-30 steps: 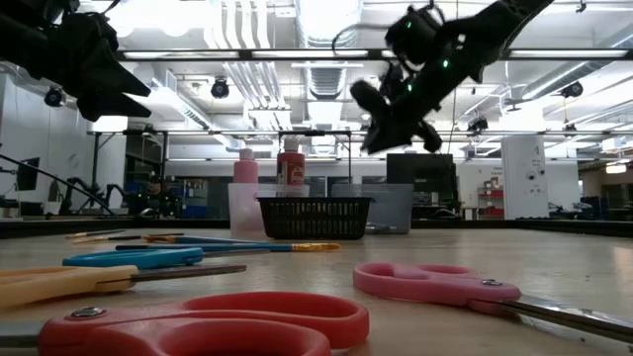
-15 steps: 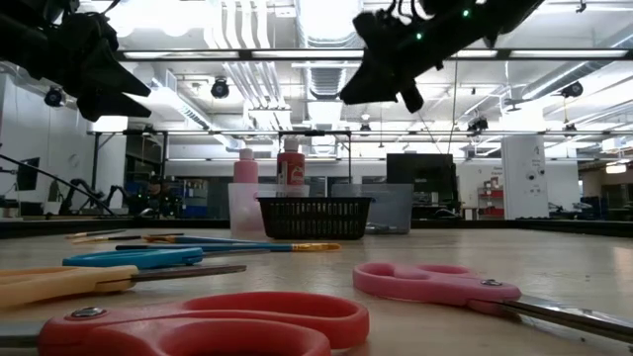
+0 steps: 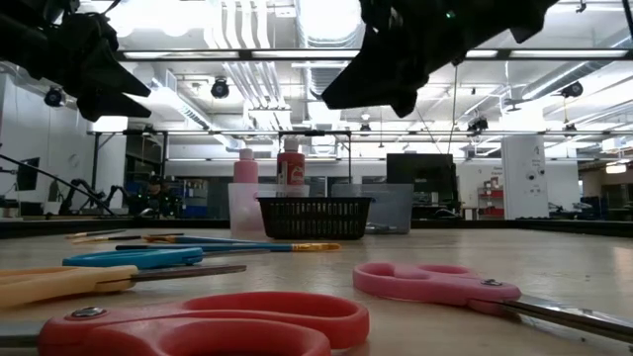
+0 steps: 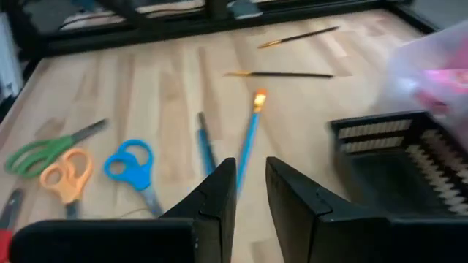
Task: Pick & Place Paint Supplies
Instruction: Put the blue paint brush into the gray bin
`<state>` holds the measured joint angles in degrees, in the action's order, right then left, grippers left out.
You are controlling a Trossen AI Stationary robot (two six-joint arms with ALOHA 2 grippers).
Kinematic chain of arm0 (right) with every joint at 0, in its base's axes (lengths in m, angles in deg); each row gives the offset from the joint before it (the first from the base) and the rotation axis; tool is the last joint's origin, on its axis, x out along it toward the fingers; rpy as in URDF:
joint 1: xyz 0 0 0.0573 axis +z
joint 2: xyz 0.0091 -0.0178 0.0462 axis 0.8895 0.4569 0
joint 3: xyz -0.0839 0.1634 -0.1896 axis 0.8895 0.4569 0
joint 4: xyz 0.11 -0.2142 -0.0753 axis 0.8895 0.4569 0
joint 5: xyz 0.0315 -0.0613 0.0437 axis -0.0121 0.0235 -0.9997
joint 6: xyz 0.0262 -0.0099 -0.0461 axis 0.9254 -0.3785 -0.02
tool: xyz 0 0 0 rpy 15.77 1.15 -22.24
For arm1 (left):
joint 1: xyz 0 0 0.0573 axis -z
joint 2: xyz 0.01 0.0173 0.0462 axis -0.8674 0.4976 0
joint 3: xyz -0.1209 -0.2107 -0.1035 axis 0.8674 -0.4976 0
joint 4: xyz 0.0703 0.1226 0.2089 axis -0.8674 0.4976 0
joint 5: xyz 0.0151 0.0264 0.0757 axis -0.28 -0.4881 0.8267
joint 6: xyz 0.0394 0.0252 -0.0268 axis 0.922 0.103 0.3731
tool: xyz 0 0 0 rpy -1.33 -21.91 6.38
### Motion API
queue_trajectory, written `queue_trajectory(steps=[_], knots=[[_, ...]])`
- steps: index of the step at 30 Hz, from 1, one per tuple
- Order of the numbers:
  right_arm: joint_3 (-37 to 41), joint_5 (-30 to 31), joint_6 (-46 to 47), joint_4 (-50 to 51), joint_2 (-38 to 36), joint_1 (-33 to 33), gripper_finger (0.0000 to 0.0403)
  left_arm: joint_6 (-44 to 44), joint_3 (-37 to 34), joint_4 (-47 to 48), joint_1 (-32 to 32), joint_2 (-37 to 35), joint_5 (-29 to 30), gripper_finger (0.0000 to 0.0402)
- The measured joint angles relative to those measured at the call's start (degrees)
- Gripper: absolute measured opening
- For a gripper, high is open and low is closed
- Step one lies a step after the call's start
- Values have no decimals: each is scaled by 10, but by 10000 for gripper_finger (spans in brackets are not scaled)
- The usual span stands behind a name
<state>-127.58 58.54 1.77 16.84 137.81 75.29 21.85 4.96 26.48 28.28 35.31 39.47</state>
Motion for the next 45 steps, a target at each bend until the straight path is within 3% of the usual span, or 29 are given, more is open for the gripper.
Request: queue_trajectory(steps=[8, 23, 40, 45], knots=[[-9, 0, -1, -61, 93, 24, 75, 0, 0, 0, 0, 0, 0, 311], [-82, -15, 2, -59, 230, 29, 75, 0, 0, 0, 0, 0, 0, 311], [-86, -16, -1, -37, 242, 12, 75, 0, 0, 0, 0, 0, 0, 311], [-86, -45, -1, -36, 243, -1, 75, 0, 0, 0, 0, 0, 0, 311]])
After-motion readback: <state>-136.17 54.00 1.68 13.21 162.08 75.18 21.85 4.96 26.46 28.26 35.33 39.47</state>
